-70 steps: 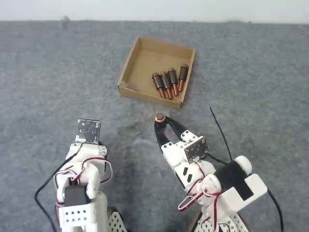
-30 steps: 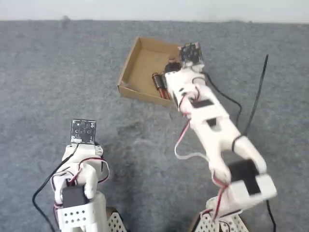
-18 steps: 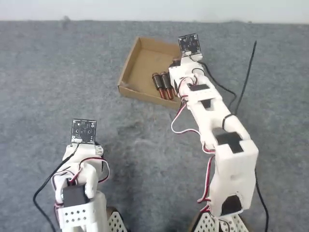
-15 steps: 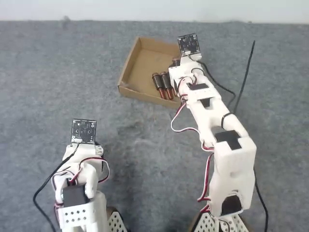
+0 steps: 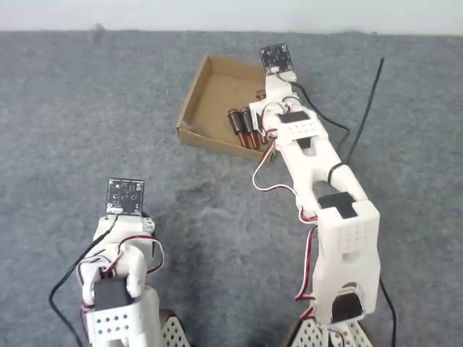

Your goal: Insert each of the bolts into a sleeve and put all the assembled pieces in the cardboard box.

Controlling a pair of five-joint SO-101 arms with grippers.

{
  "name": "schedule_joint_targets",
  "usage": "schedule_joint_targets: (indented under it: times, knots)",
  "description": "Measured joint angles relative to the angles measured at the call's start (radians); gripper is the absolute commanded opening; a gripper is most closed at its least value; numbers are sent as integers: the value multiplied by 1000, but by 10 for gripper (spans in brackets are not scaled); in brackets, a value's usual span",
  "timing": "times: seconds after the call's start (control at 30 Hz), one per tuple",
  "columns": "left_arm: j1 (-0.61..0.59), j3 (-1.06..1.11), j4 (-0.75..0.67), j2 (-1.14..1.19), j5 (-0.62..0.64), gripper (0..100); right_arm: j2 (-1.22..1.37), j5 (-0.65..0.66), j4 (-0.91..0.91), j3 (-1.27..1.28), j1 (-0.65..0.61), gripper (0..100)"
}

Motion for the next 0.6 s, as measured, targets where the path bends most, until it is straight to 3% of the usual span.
schedule_joint_targets:
  times: [0.23, 0.6]
  knots:
    - [0, 0, 0, 0, 0, 10, -5, -37, 172, -89, 0, 76]
    - [0, 0, 0, 0, 0, 10, -112, -38, 474, -87, 2, 7]
